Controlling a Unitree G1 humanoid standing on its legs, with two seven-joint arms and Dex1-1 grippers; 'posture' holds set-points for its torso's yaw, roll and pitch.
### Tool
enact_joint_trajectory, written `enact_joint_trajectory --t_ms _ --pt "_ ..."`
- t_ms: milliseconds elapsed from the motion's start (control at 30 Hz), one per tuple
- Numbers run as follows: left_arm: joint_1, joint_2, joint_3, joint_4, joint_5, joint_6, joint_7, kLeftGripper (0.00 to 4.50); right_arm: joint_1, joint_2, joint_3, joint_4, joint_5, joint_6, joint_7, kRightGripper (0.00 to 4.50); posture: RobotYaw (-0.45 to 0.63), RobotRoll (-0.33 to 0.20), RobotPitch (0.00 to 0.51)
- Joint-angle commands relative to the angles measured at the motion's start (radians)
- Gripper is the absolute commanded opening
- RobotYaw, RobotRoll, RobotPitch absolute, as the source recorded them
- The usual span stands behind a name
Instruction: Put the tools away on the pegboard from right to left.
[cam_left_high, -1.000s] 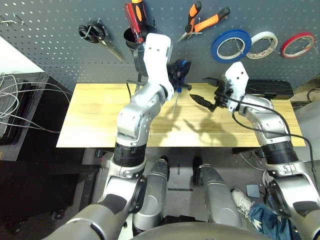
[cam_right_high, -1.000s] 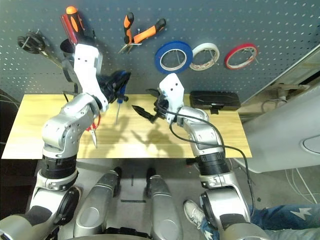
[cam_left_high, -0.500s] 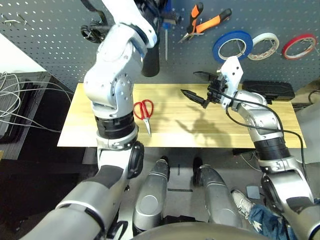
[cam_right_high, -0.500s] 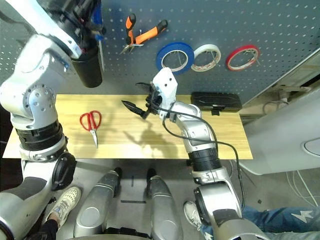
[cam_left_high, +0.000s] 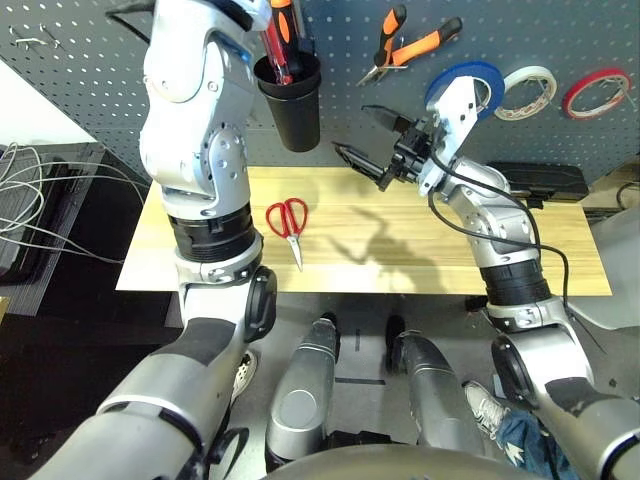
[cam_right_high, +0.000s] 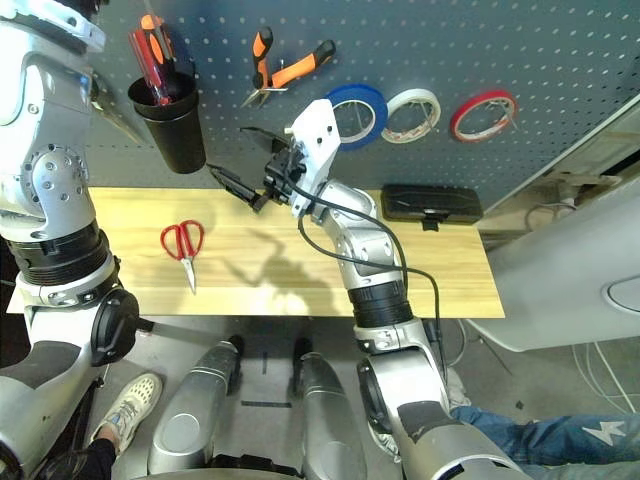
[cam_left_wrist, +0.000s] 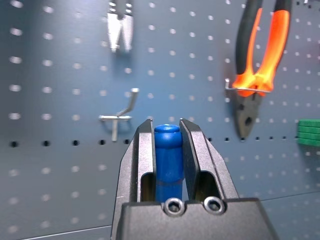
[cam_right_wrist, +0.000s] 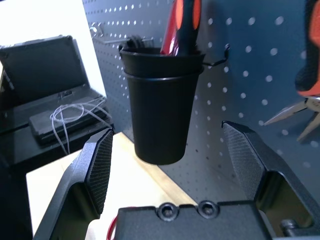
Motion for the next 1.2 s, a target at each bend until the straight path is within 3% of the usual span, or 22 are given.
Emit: enact_joint_trajectory --t_ms 33,333,667,800,1033,1200 --pt "0.047 -0.003 -0.008 0.012 0.018 -0.033 0.014 0.64 -0.024 0.014 -0.011 0.012 0.013 -0.014 -0.021 4.5 0.21 0.0 0.27" --pt "0.056 -0.011 -0.014 0.117 0.022 -0.089 0.02 0.64 -0.065 0.024 -0.02 0.014 0.014 -0.006 -0.054 4.5 0.2 0.0 0.267" --pt "0.153 -0.003 -0.047 0.227 0.061 -0.136 0.0 0.64 -0.068 0.027 -0.015 0.009 0.012 -0.002 -0.054 4.5 0.19 0.0 0.267" --pt "0.155 0.001 -0.072 0.176 0.035 -0.192 -0.066 1.97 -0.06 0.016 -0.017 -0.001 0.012 0.006 -0.052 4.5 0.2 0.0 0.269" --pt "0.197 0.1 -0.239 0.04 0.026 -0.287 -0.367 4.35 0.04 -0.072 -0.02 -0.009 -0.013 0.01 -0.033 4.5 0.19 0.0 0.275" --pt "0.289 0.121 -0.39 -0.062 0.033 -0.231 -0.488 4.48 0.147 -0.165 -0.03 0.004 -0.035 0.027 -0.025 4.5 0.18 0.0 0.28"
